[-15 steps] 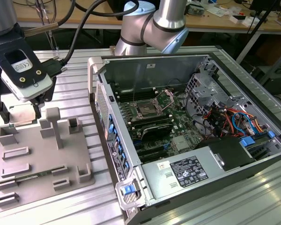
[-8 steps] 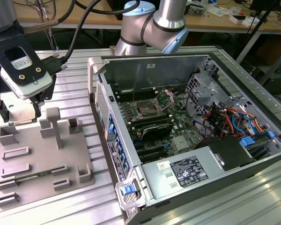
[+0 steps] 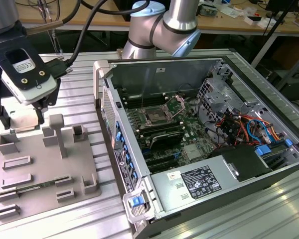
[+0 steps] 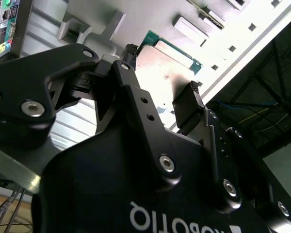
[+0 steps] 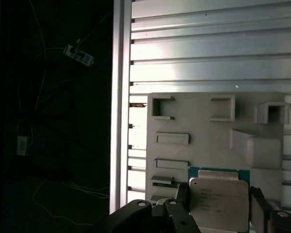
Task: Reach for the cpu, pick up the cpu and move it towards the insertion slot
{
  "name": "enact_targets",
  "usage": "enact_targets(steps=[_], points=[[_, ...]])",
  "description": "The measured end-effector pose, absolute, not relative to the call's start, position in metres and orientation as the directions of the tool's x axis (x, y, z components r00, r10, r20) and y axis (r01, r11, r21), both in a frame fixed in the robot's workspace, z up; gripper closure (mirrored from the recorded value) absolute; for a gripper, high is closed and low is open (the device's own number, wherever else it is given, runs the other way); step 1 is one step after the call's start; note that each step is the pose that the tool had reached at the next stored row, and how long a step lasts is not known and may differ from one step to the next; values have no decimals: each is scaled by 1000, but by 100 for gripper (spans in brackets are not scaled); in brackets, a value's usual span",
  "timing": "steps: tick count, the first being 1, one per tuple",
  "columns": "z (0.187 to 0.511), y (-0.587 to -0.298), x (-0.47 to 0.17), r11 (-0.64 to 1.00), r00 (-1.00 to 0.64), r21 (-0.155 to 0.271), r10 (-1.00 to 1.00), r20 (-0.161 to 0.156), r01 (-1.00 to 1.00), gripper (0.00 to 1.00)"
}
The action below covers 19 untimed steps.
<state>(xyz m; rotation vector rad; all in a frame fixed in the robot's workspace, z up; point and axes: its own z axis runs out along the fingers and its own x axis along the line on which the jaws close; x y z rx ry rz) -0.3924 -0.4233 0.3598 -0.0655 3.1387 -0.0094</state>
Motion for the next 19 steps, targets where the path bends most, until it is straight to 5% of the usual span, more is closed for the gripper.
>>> enact_targets(steps=[19], points=[[360,-423,-378,999,-999,-6,-42,1,-42,45]])
